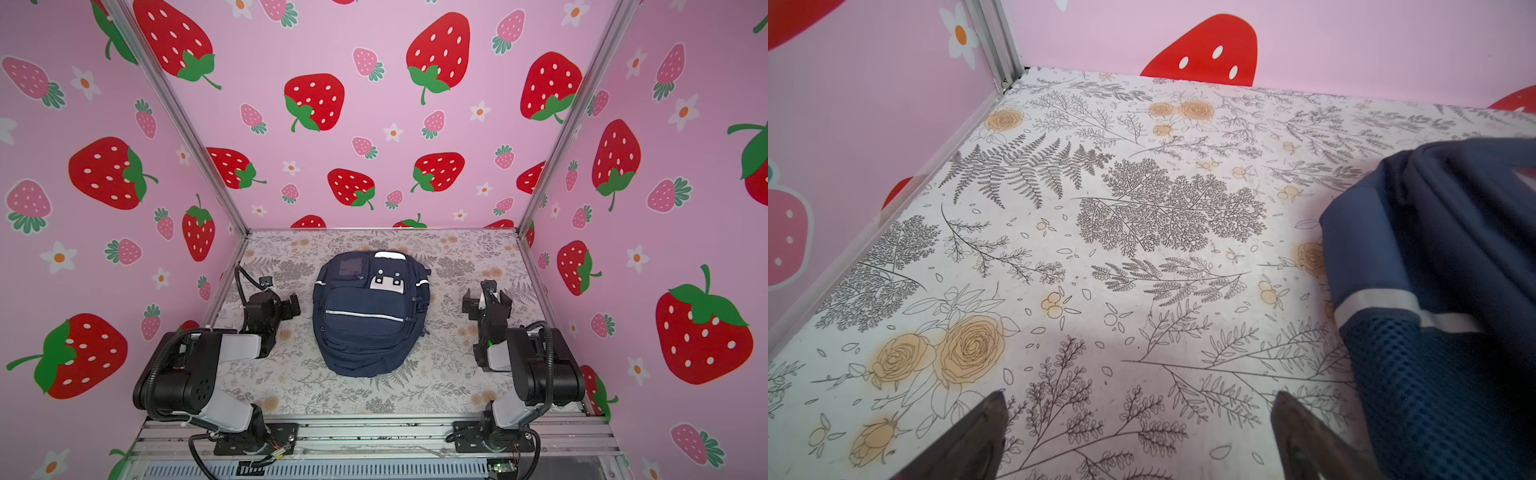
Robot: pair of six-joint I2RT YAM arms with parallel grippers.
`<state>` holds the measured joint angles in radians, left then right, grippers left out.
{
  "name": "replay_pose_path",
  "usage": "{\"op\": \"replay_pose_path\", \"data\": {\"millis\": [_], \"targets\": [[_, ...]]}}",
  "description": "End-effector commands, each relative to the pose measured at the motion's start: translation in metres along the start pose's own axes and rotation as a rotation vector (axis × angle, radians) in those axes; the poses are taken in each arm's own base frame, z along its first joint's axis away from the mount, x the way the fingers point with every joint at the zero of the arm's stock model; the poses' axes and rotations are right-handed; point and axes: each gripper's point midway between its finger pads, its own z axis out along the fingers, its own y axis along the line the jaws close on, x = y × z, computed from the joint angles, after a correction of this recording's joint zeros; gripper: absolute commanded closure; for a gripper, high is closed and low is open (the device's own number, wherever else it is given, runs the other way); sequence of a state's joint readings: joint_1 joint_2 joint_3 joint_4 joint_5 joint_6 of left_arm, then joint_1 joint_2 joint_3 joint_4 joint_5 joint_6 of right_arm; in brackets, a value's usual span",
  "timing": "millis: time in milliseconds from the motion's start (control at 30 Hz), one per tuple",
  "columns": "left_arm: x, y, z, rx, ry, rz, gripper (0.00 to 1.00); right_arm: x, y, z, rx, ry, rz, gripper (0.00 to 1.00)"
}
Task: Pack the student bag
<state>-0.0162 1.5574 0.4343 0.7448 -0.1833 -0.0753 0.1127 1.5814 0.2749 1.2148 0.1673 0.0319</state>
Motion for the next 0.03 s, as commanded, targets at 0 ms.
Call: {"op": "replay_pose_path", "data": {"millis": [0], "targets": [[-0.0183,0.0006,-0.0002,-0.006,-0.056,-0.001,0.01,-0.0103,0.0004,-0.0048,-0.012,-0.048,-0.006,0.01]]}}
